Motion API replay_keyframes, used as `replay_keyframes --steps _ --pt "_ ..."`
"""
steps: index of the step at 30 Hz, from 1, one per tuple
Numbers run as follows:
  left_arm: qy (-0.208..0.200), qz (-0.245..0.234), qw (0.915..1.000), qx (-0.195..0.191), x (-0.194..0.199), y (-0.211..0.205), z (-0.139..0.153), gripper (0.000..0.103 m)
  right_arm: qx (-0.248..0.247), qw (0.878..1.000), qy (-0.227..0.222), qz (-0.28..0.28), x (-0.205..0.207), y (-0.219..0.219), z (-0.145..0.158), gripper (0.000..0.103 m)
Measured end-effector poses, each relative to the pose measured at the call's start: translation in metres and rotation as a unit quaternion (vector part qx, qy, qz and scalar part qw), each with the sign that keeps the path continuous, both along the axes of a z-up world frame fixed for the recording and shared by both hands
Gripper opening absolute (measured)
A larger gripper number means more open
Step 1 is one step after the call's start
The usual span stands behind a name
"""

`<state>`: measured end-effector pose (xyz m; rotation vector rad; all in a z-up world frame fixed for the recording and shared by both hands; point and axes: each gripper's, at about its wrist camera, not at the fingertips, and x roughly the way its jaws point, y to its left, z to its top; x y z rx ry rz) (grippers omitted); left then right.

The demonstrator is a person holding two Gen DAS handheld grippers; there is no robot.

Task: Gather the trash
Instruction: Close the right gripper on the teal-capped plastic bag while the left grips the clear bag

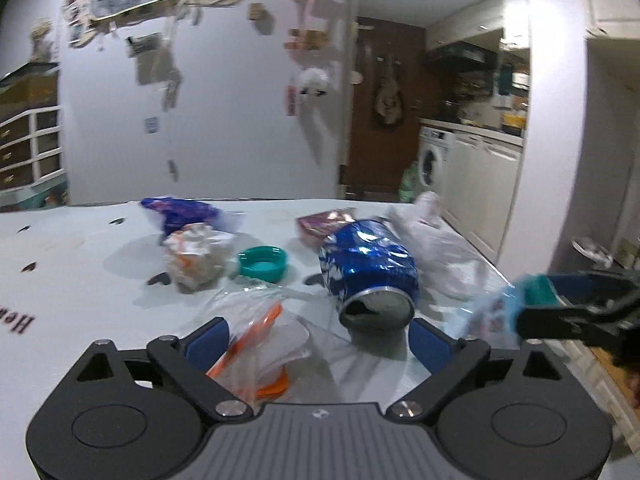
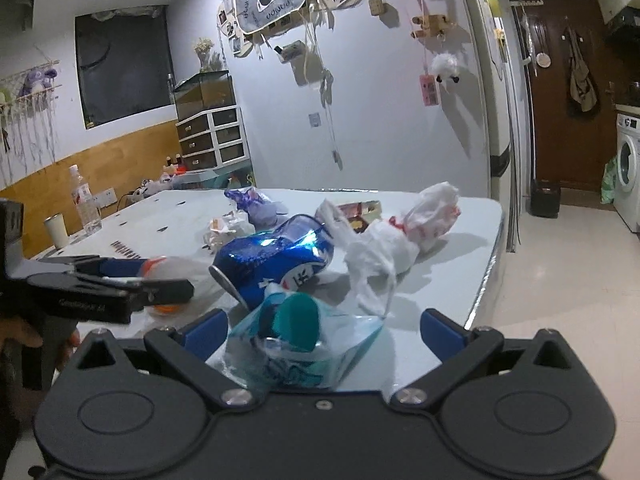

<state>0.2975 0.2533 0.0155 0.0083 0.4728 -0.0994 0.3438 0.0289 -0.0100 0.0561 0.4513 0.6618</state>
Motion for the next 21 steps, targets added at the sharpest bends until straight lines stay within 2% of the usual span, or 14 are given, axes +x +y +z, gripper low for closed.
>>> replay_keyframes --steps 3,9,11,15,17,19,21 --pt "-0.001 -0.004 0.9998 0.018 -0.002 -0.009 -0.001 0.090 0.010 1.000 0.000 -0.002 0.000 0.007 -0.001 0.103" --pt "0.010 0.044 0.9971 0.062 0.003 -0.013 -0.004 0.082 0.015 0.999 0.025 -0.022 0.006 0.022 -0.004 0.103" --pt "0.013 0.065 0.9952 0.073 0.004 -0.011 -0.005 0.074 0.011 0.999 0.033 -0.024 0.007 0.023 -0.007 0.103" --pt "-0.003 0.105 0.9873 0.119 0.005 -0.013 -0.002 0.068 -0.002 0.999 0.026 -0.026 0.004 0.020 -0.011 0.103" --pt "-0.011 0.113 0.9837 0.139 0.005 -0.016 0.000 0.065 0.003 0.999 0.029 -0.031 0.003 0.016 -0.010 0.097" --pt "-0.013 0.115 0.9787 0.170 0.006 -0.025 0.000 0.061 0.016 0.999 0.039 -0.024 0.005 0.010 -0.009 0.084" --pt "-0.010 0.114 0.9739 0.196 0.009 -0.032 -0.002 0.057 0.031 0.998 0.051 -0.019 0.007 0.005 -0.007 0.076"
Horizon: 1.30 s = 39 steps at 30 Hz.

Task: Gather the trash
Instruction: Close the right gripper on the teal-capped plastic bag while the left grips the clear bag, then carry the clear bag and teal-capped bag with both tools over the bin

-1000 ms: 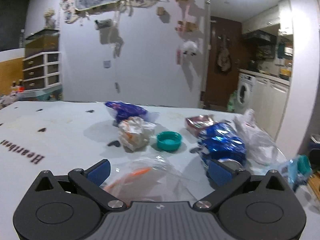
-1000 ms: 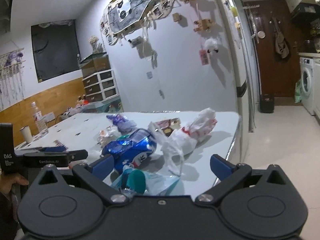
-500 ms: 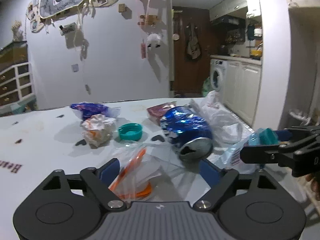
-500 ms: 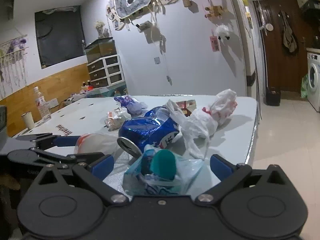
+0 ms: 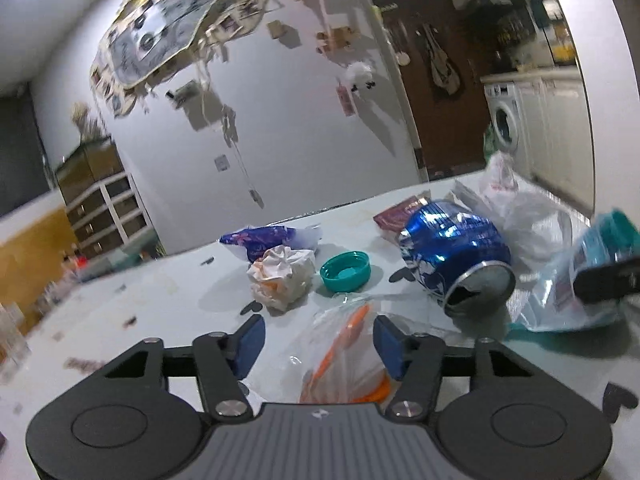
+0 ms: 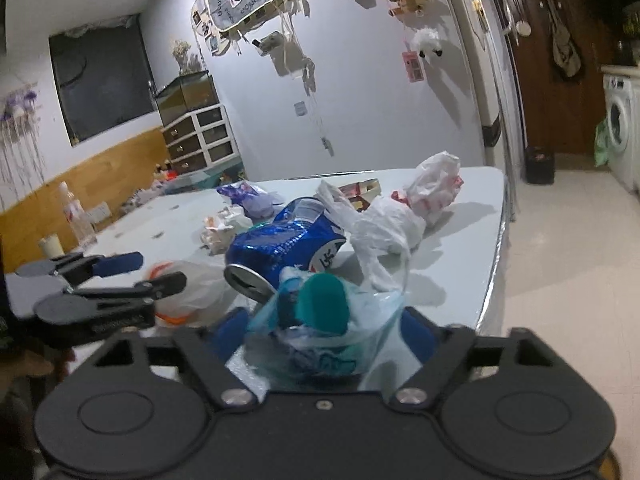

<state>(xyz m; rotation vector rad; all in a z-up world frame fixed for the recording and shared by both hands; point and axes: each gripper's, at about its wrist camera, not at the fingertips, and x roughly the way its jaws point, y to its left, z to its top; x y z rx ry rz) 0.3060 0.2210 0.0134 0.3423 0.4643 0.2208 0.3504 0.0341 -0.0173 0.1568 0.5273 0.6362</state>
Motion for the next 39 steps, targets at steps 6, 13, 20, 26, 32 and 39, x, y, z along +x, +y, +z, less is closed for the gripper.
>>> replay_keyframes --steps 6,13,20,26,32,39 --pt "0.018 0.019 0.9951 0.095 0.011 -0.021 -0.013 0.048 -0.006 1.000 0.004 0.010 -0.003 0.002 0.001 0.060" --pt "0.036 0.022 0.9923 0.116 0.024 -0.028 -0.019 0.014 -0.014 1.000 0.000 0.020 -0.006 0.000 0.002 0.051" --pt "0.017 0.037 0.9982 0.045 0.016 -0.014 -0.010 0.011 -0.016 1.000 -0.006 0.017 -0.006 -0.008 0.004 0.044" --pt "-0.038 0.057 0.9945 -0.079 -0.011 -0.001 0.011 0.010 -0.009 1.000 -0.022 0.019 -0.011 -0.017 0.009 0.041" --pt "-0.085 0.053 0.9839 -0.148 -0.036 -0.012 0.025 0.008 0.003 0.999 -0.039 0.021 -0.020 -0.029 0.019 0.041" --pt "-0.099 0.033 0.9794 -0.173 -0.047 -0.040 0.030 0.008 0.000 0.998 -0.062 0.018 -0.031 -0.041 0.029 0.040"
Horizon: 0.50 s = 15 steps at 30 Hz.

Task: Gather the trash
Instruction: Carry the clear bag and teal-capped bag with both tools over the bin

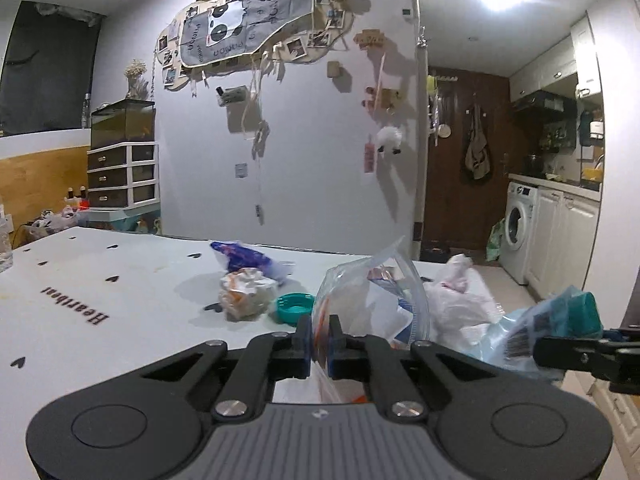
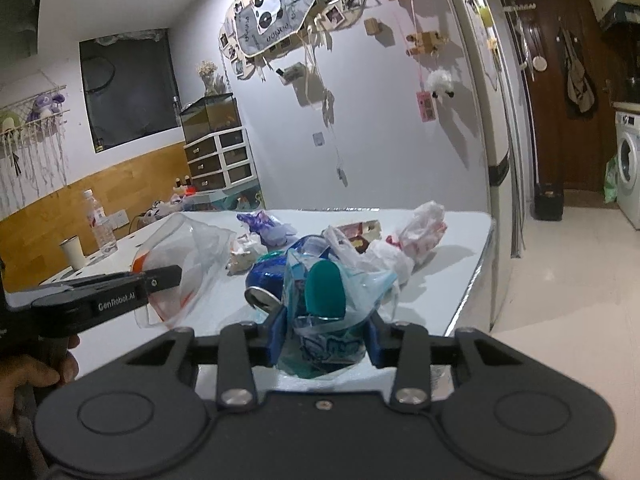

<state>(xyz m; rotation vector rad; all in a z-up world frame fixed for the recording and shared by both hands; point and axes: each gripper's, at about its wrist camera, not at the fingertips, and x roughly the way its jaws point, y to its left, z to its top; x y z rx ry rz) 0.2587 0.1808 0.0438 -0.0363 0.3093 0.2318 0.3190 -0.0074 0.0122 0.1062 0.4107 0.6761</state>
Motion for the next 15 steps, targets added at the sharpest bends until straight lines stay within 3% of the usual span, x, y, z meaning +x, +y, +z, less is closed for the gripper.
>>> replay_keyframes --steps 15 --pt "-0.014 -0.041 0.9988 -0.022 -0.009 -0.056 0.000 0.007 -0.006 0.999 -0.036 -0.039 -0.021 -0.048 0.018 0.040"
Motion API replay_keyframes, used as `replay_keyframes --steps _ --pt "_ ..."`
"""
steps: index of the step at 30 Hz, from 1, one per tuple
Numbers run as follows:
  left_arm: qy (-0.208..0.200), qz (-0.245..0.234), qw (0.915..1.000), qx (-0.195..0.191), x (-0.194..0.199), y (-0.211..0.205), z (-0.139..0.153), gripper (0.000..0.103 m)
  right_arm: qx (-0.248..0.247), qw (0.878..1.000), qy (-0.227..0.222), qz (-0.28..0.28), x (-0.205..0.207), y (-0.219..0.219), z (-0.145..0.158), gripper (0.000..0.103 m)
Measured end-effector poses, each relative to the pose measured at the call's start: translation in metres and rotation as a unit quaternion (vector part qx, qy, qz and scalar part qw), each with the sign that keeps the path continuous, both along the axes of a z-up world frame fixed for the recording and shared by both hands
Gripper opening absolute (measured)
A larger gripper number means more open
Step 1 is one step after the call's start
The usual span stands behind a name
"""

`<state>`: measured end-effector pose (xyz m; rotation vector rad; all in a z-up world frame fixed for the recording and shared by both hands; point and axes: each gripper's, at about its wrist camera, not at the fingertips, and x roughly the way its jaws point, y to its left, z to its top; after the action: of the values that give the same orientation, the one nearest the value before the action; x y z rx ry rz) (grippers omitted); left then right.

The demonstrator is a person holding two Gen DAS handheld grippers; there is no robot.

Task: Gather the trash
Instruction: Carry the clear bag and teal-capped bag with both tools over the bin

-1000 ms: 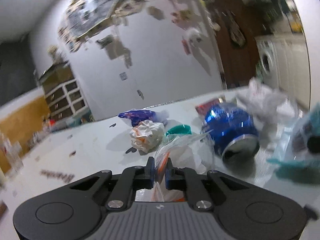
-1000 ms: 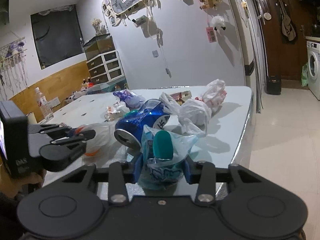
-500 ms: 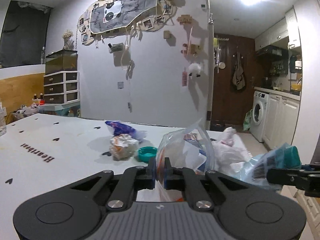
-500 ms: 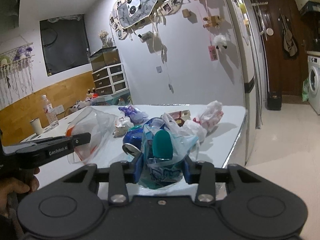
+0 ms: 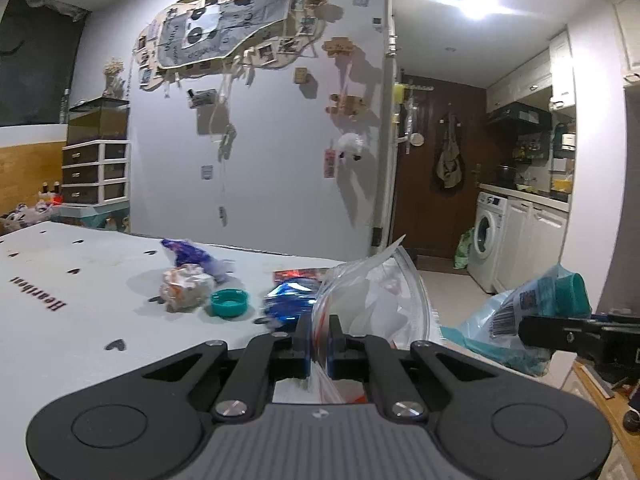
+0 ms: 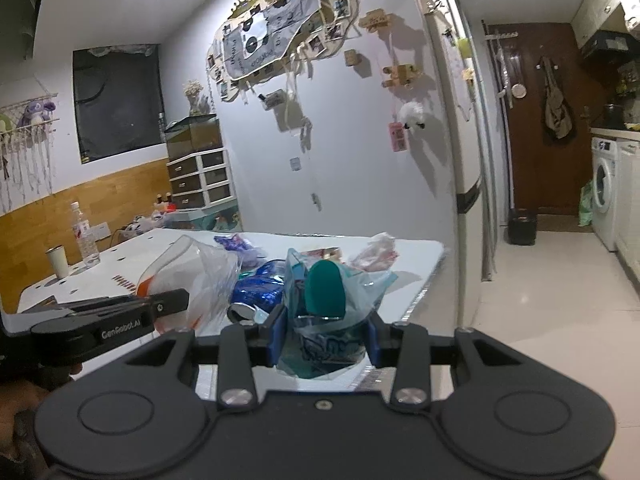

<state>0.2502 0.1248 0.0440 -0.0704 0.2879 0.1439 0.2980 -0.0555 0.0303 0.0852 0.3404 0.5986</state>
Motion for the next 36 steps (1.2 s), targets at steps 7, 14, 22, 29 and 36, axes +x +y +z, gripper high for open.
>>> replay_keyframes --steps 7,14,22,29,36 --pt "-0.008 -0.041 0.9991 -0.004 -0.003 -0.036 0.003 0.007 -0.009 0.999 -0.011 -0.031 -0.012 -0.035 0.005 0.040" --pt "-0.009 -0.081 0.9967 0.000 -0.003 -0.078 0.003 0.007 -0.024 0.997 -0.010 -0.070 -0.019 -0.077 0.002 0.040" --pt "0.002 -0.128 0.9916 0.017 0.000 -0.132 -0.005 0.007 -0.030 0.993 -0.006 -0.117 -0.030 -0.131 0.000 0.040" --pt "0.013 -0.161 0.9867 0.018 0.004 -0.177 -0.013 0.007 -0.032 0.987 0.001 -0.155 -0.040 -0.176 -0.004 0.040" --pt "0.029 -0.196 0.9799 0.018 0.014 -0.222 -0.028 0.007 -0.048 0.982 0.026 -0.183 -0.040 -0.215 -0.019 0.040"
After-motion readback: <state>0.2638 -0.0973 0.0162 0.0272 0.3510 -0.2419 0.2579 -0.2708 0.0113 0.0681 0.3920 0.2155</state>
